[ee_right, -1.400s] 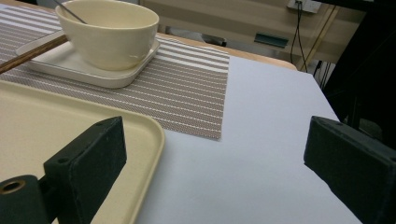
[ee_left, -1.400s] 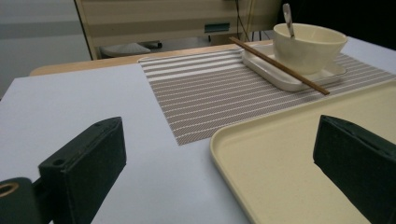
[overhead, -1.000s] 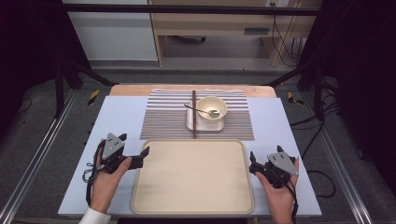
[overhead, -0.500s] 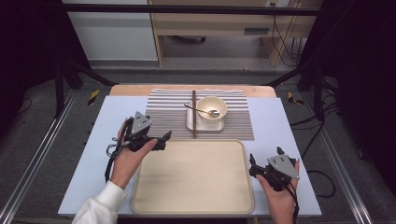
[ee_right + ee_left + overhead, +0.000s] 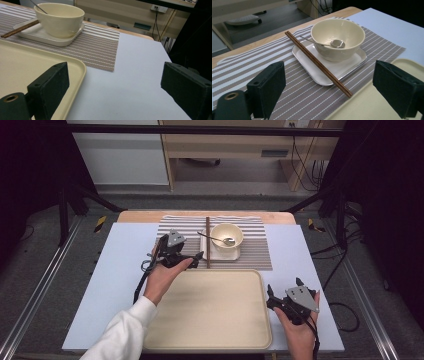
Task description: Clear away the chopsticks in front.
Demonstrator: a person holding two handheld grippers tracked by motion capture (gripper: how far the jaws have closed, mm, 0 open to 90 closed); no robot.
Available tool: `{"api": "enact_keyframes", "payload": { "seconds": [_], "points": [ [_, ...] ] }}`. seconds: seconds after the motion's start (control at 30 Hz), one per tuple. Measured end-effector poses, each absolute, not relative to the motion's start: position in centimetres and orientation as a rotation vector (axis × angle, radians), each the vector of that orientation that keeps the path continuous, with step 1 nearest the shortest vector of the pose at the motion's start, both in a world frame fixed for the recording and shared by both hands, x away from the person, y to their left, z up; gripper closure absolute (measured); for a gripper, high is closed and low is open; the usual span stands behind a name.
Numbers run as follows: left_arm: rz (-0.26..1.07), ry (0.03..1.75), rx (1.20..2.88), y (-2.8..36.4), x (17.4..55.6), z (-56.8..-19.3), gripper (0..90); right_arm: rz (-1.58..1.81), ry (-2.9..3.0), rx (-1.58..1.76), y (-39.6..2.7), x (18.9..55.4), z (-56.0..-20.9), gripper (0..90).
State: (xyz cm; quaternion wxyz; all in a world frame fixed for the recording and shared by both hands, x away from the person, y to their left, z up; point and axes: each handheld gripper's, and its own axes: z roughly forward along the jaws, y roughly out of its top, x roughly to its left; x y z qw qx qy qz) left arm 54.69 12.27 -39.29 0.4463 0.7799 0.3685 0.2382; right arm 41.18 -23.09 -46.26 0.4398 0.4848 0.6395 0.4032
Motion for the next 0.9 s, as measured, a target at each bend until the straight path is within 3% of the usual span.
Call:
{"api": "enact_keyframes", "payload": {
  "seconds": [0.3, 0.53, 0.67, 0.9],
  "points": [
    [0.618, 0.949, 1.904, 10.8, 56.0, -39.6, 17.6, 1.007, 1.585, 1.2, -23.2, 41.2, -46.1, 10.0],
    [0.616, 1.004, 1.877, 10.4, 56.9, -40.3, 26.6, 1.014, 1.586, 1.194, -23.1, 41.2, -46.0, 10.2],
    [0.616, 1.051, 1.87, 10.5, 57.3, -40.6, 36.2, 1.014, 1.586, 1.2, -23.1, 41.3, -46.1, 10.3],
    [0.491, 1.13, 1.859, 10.4, 58.2, -41.7, 47.1, 1.018, 1.586, 1.201, -23.1, 41.3, -46.0, 10.6]
  ]
}}
